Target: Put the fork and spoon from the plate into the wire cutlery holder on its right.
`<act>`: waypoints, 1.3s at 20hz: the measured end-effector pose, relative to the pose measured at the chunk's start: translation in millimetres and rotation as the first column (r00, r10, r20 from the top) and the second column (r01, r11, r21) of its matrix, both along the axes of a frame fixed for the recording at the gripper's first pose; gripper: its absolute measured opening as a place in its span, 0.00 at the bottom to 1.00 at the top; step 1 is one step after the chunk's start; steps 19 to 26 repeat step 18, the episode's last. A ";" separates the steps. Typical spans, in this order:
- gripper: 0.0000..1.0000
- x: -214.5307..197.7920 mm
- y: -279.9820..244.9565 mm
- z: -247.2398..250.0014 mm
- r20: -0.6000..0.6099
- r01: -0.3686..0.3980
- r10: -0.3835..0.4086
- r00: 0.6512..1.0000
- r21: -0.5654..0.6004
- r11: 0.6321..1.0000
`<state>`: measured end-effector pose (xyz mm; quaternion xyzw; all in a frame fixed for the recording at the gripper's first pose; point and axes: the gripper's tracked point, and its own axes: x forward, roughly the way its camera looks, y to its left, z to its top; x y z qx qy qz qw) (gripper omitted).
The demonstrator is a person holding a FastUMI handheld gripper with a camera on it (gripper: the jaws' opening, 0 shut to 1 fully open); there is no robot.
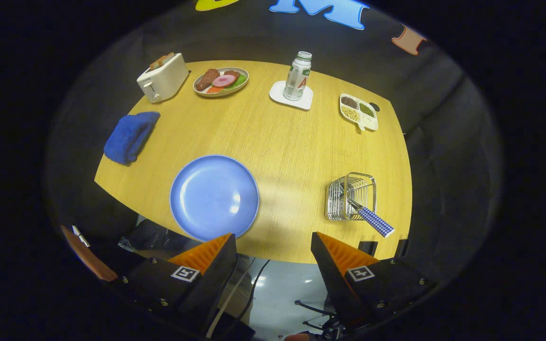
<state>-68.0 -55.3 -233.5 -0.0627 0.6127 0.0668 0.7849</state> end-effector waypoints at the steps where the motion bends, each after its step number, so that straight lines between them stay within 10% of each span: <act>1: 0.98 0.0 5.7 -0.3 0.010 -0.002 0.002 1.000 -0.002 1.000; 10: 0.98 45.2 55.3 11.5 0.276 0.017 -0.042 0.960 0.091 0.996; 18: 0.97 121.0 83.6 87.8 0.753 -0.073 -0.031 0.658 0.105 0.992; 26: 0.97 121.0 83.6 87.8 0.753 -0.073 -0.031 0.658 0.105 0.992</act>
